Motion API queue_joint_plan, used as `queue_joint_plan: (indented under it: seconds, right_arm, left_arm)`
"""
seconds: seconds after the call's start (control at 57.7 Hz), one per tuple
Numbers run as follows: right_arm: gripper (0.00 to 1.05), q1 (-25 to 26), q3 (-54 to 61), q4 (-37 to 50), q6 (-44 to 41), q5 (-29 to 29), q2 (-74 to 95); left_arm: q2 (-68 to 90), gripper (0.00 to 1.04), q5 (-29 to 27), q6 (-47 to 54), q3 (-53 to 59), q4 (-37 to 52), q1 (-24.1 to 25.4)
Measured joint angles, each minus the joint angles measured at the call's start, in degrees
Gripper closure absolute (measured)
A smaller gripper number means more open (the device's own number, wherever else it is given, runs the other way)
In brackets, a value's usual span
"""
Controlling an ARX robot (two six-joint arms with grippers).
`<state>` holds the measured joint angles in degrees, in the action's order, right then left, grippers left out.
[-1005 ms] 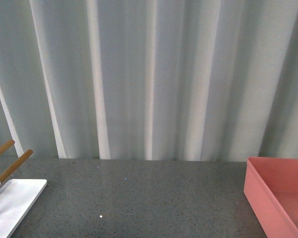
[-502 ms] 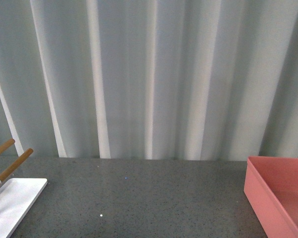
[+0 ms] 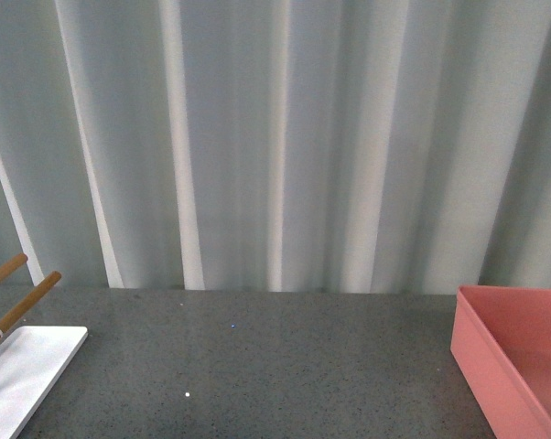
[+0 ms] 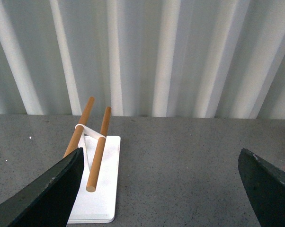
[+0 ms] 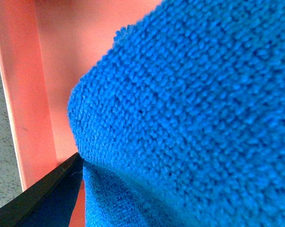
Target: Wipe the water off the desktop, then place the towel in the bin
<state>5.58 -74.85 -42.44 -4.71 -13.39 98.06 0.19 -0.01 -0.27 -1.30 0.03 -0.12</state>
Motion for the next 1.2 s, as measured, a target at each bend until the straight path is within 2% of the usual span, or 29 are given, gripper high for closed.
queue_joint_plan:
  seconds: [0.606,0.849,0.936,1.022,1.126,1.196]
  right_arm:
    - [0.07,-0.2,5.7,1.8,-0.6,2.8,0.6]
    - [0.07,0.4,5.6,2.4,-1.2,2.6,1.0]
    - [0.07,0.5,5.2,2.3,-2.1,0.3,1.0]
    - [0.07,1.0,3.2,1.9,-1.0,2.7,1.4]
    - [0.07,1.0,1.7,2.1,-3.0,-1.0,1.3]
    - [0.07,1.3,0.7,1.1,-3.4,1.6,1.3]
  left_arm:
    - [0.0,0.07,0.0,0.0,0.0,0.0,0.0]
    - [0.0,0.07,0.0,0.0,0.0,0.0,0.0]
    - [0.0,0.07,0.0,0.0,0.0,0.0,0.0]
    - [0.0,0.07,0.0,0.0,0.0,0.0,0.0]
    - [0.0,0.07,0.0,0.0,0.0,0.0,0.0]
    - [0.0,0.07,0.0,0.0,0.0,0.0,0.0]
